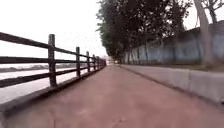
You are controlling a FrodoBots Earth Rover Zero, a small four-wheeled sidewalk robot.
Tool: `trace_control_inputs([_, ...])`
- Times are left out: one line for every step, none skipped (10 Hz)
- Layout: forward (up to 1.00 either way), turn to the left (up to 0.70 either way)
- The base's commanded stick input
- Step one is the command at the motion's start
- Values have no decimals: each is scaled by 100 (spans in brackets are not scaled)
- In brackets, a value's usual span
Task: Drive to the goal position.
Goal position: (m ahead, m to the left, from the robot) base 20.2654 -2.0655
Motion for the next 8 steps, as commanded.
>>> trace_control_inputs([100, 0])
trace_control_inputs([100, 0])
trace_control_inputs([100, -6])
trace_control_inputs([100, -40])
trace_control_inputs([100, -11])
trace_control_inputs([100, 0])
trace_control_inputs([100, 0])
trace_control_inputs([100, 0])
